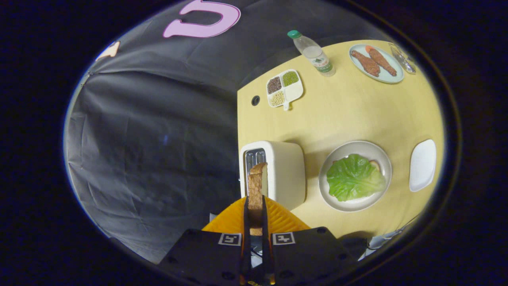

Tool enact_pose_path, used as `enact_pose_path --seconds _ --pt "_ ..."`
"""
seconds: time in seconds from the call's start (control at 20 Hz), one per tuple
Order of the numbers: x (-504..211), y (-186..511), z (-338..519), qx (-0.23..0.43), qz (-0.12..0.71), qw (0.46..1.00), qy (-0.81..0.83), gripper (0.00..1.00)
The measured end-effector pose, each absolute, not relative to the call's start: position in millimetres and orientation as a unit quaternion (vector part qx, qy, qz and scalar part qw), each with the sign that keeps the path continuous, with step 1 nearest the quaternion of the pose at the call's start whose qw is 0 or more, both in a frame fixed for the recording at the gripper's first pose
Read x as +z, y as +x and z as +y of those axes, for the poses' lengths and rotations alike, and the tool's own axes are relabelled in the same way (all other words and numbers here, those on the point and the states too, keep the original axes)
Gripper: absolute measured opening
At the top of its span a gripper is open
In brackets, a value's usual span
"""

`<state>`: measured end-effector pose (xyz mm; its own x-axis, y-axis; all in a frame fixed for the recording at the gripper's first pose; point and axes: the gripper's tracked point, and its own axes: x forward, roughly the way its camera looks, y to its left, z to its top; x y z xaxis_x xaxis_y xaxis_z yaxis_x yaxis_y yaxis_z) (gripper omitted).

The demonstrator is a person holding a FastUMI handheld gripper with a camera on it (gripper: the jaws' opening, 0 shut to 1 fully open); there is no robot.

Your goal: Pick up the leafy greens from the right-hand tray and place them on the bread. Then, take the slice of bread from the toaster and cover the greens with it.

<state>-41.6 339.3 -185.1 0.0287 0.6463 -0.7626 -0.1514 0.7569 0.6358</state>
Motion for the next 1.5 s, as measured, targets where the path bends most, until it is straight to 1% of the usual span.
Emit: enact_pose_path --seconds 0.2,0.5,0.75,0.95,1.25,1.5 --pt "-198.8 -39.4 305.8 0.311 0.614 0.684 0.241 0.14" --pt "-253.7 -31.8 260.5 0.33 0.592 0.692 0.25 0.14" --pt "-311.4 -21.6 229.8 0.296 0.608 0.687 0.267 0.14" --pt "-353.3 -11.9 206.2 0.265 0.626 0.691 0.248 0.14" --pt "-388.4 -12.8 184.8 0.23 0.634 0.719 0.168 0.14" --pt "-400.6 -11.0 178.6 0.219 0.605 0.762 0.078 0.14"
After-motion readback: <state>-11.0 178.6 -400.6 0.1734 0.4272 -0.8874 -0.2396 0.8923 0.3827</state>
